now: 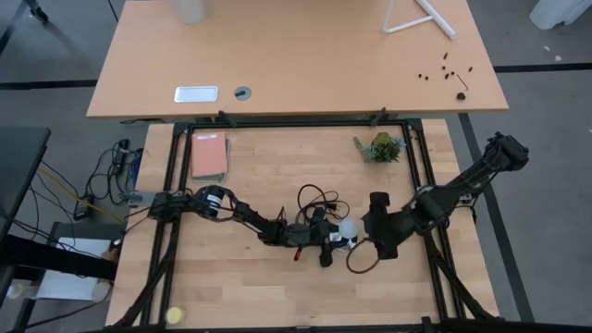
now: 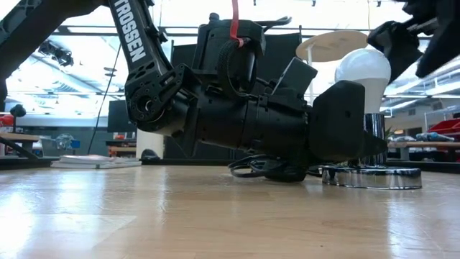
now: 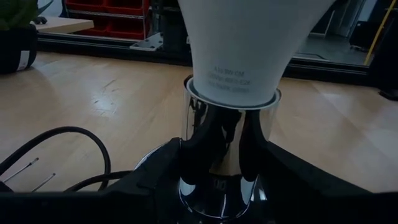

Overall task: Screw lightbulb
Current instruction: Insert the lightbulb into the lamp

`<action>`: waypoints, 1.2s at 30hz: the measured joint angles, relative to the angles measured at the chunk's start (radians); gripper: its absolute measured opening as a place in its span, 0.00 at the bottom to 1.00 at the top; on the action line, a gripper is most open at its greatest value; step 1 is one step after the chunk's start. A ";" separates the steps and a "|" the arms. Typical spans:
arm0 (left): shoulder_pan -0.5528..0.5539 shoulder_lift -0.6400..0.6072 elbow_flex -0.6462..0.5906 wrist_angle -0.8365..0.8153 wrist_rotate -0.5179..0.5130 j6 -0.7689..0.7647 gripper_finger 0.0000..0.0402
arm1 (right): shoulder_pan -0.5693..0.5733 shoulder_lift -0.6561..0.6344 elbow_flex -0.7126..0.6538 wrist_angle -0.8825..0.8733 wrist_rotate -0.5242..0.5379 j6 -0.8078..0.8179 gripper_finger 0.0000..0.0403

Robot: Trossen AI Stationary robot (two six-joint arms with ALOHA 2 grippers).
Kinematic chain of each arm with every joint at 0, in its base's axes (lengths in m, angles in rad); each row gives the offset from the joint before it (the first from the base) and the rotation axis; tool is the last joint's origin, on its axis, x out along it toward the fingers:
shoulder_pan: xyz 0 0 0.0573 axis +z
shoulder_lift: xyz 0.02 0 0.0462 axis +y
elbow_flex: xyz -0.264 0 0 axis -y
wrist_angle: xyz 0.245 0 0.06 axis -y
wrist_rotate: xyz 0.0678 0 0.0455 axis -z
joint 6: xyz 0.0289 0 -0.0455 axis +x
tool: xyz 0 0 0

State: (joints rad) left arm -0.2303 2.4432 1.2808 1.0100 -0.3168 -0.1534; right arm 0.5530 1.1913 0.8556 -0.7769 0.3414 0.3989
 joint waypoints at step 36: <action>0.010 0.002 -0.001 0.018 0.059 0.077 0.49 | -0.218 0.493 0.406 -0.235 -0.265 -0.436 0.86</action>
State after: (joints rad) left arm -0.2207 2.4451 1.2800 1.0282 -0.2581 -0.0761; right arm 0.3348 1.6840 1.2617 -1.0122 0.0762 -0.0366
